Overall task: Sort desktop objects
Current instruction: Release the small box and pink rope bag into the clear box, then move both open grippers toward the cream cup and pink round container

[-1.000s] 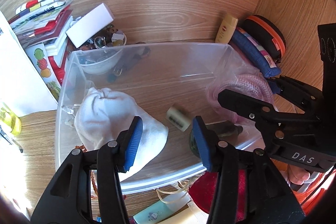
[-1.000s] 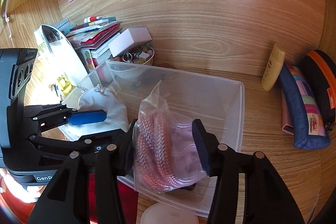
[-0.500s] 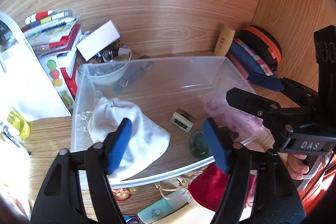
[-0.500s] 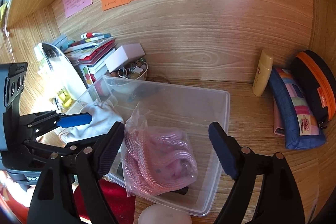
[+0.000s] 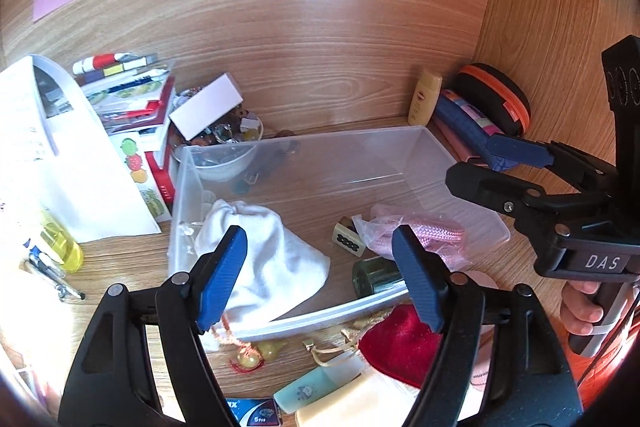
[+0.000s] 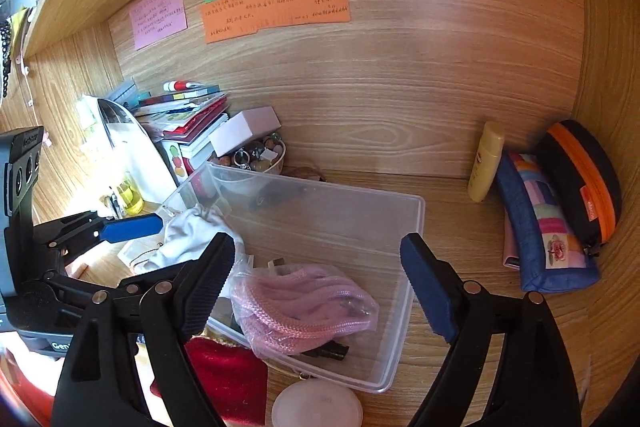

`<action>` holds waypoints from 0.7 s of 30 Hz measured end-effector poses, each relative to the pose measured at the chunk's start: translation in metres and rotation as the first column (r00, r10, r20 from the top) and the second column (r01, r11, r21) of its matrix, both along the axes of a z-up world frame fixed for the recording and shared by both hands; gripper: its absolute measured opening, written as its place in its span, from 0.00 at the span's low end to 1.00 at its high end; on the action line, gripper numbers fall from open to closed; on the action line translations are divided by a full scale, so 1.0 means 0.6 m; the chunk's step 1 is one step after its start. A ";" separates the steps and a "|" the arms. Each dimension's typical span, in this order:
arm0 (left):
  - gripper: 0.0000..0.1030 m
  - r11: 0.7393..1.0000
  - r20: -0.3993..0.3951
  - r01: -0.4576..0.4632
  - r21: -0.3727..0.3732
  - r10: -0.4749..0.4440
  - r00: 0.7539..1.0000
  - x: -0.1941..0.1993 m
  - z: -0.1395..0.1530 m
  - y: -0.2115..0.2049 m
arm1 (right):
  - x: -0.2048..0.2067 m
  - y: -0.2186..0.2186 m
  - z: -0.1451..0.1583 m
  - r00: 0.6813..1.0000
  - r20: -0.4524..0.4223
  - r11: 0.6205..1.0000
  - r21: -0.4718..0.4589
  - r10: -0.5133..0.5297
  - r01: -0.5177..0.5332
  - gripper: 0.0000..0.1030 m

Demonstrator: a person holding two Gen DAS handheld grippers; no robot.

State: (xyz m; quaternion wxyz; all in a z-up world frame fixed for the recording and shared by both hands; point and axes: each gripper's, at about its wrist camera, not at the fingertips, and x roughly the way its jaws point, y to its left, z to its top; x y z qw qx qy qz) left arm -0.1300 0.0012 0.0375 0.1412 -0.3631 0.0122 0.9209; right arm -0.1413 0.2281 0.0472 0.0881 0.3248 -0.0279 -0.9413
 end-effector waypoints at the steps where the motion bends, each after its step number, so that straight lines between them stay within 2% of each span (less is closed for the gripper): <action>1: 0.73 1.000 -0.003 -0.003 0.000 0.003 1.000 0.004 0.002 -0.001 | 0.003 -0.001 0.001 1.000 0.002 1.000 0.003 -0.003 0.003 0.81; 6: 0.75 1.000 -0.019 -0.015 -0.010 0.014 1.000 0.026 0.007 -0.010 | 0.025 0.003 0.000 0.999 0.015 1.000 0.001 -0.030 0.030 0.82; 9: 0.85 1.000 -0.029 -0.026 -0.009 0.025 0.999 0.044 0.010 -0.021 | 0.043 0.006 -0.002 0.998 0.026 0.999 0.008 -0.050 0.050 0.82; 18: 0.85 0.997 -0.018 -0.075 -0.028 0.075 0.997 0.096 -0.002 -0.052 | 0.099 0.011 -0.023 0.994 0.050 0.995 0.022 -0.098 0.097 0.82; 21: 0.85 0.997 0.001 -0.075 -0.026 0.075 0.997 0.113 -0.013 -0.052 | 0.117 0.010 -0.036 0.993 0.067 0.995 -0.001 -0.101 0.101 0.82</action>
